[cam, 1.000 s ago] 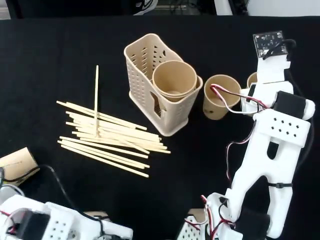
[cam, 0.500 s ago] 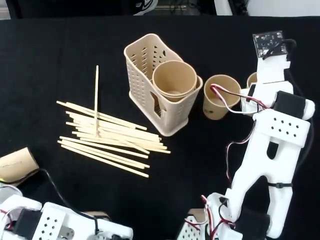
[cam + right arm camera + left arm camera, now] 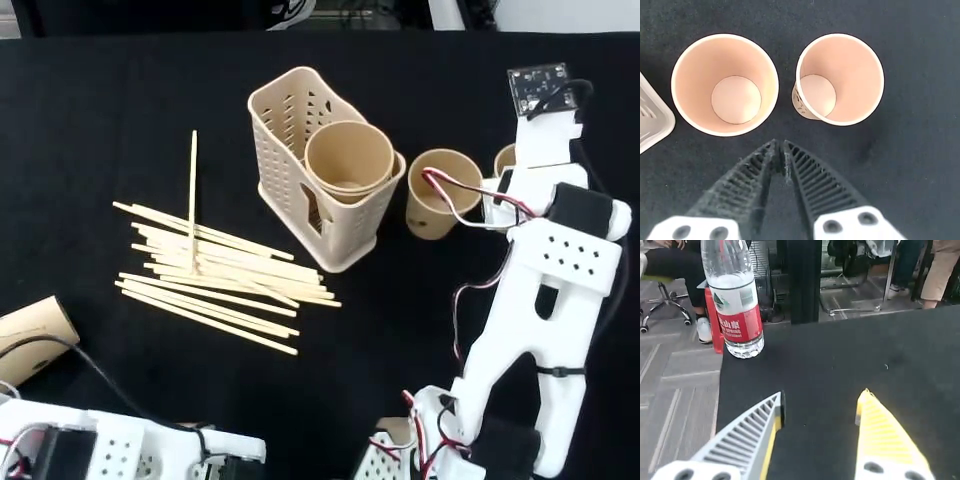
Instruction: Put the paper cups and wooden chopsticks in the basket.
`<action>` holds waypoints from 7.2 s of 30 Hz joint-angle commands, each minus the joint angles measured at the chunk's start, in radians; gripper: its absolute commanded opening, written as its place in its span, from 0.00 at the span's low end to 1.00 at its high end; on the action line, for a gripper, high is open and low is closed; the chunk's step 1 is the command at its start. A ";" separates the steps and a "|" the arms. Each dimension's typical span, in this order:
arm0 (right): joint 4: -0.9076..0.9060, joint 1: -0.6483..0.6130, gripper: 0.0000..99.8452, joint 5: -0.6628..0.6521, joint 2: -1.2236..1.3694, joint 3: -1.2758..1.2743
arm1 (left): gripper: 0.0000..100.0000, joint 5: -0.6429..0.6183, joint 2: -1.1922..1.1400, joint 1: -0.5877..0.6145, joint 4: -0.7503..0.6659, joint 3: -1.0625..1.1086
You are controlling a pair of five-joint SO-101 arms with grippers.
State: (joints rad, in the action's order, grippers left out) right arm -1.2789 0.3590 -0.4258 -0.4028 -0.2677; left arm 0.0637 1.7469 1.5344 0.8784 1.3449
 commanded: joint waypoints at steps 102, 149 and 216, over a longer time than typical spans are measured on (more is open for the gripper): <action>0.043 -0.044 0.01 -0.002 0.074 -0.010 | 0.05 0.109 -0.203 -0.650 -0.091 0.243; 0.051 -0.028 0.01 -0.002 0.079 -0.005 | 0.36 -0.044 0.078 -0.357 0.299 0.205; -0.100 0.493 0.01 -0.310 0.073 0.064 | 0.03 0.315 -1.576 -1.920 0.881 -2.158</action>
State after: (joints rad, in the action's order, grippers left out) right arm -1.3894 0.8224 -0.7250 -0.3214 -0.2555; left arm 0.3552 0.2002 -0.3161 1.7561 -0.7388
